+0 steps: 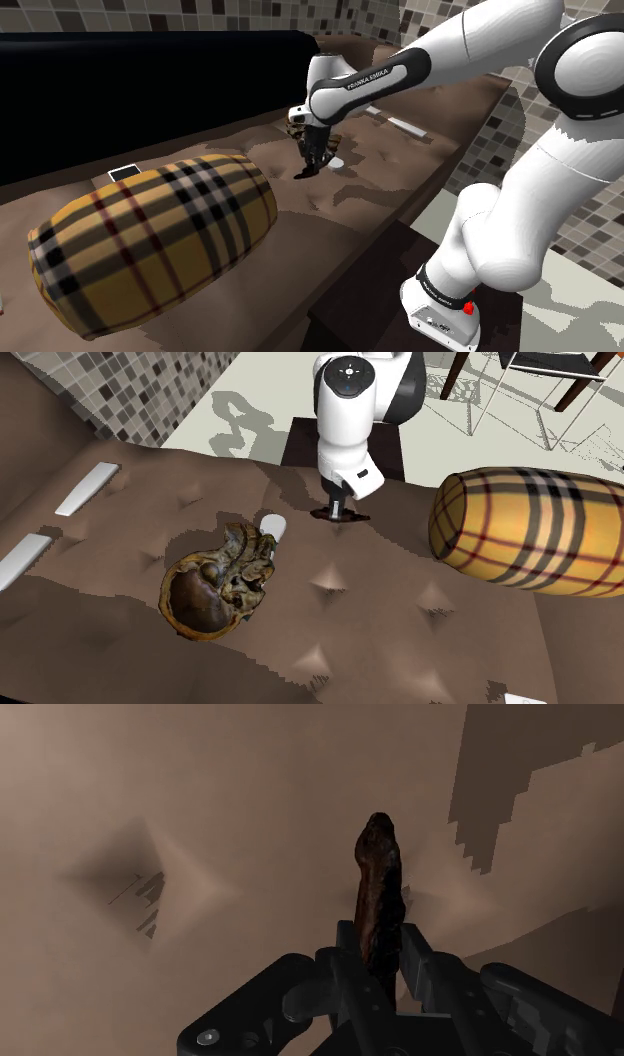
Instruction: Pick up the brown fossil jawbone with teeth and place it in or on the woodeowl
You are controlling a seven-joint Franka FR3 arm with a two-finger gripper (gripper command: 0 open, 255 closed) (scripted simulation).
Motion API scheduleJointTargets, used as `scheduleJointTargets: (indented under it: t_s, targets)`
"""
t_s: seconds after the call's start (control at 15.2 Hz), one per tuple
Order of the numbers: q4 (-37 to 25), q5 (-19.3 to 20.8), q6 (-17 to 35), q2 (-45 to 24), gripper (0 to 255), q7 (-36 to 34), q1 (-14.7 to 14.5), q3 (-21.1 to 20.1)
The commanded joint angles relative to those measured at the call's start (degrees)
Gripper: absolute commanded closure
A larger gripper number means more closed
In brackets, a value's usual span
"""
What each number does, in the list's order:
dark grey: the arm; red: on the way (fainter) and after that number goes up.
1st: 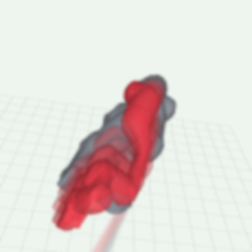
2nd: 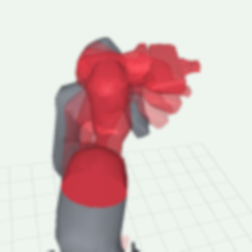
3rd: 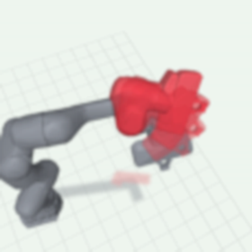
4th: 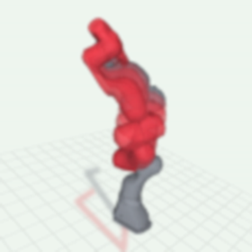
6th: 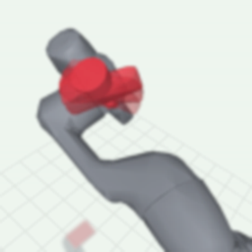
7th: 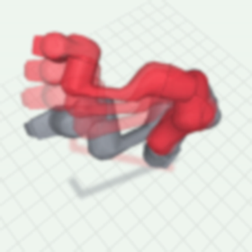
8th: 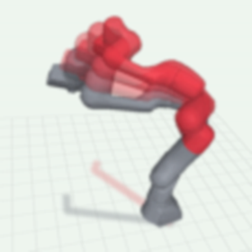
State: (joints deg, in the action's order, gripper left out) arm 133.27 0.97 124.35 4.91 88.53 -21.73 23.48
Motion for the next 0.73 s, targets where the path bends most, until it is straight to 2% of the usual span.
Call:
scheduleJointTargets:
  t_s: [0.0,0.66]
  targets:
    - [-0.63,0.42,-1.56,0.97,255,-0.39,0.00,-0.12]
    - [-5.06,1.76,-9.46,4.70,255,-1.63,0.03,-0.72]
